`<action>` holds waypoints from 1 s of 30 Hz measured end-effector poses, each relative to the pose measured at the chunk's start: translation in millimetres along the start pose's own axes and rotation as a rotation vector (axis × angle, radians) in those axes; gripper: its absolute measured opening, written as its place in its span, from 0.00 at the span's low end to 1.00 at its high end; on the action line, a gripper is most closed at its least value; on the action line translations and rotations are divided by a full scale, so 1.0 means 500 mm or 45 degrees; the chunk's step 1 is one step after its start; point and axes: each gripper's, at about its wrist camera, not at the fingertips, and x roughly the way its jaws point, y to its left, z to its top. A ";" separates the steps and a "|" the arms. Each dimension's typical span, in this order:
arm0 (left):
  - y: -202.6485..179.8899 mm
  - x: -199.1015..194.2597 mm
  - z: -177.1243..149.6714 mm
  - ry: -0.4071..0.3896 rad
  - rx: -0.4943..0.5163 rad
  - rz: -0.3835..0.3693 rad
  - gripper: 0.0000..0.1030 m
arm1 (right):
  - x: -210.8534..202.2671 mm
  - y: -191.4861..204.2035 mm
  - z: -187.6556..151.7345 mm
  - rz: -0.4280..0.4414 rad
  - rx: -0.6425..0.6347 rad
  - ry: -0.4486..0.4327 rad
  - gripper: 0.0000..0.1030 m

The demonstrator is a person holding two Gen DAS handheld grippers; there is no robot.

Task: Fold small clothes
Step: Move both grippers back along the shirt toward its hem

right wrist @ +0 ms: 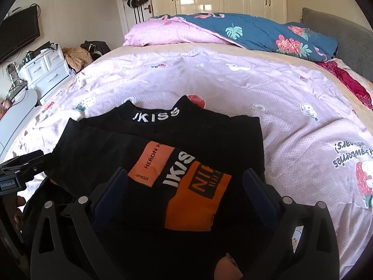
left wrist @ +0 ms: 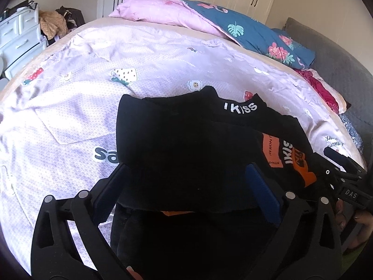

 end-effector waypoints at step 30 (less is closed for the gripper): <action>0.004 -0.141 0.000 -0.182 -0.007 0.004 0.91 | -0.152 -0.029 0.006 0.041 0.089 -0.182 0.96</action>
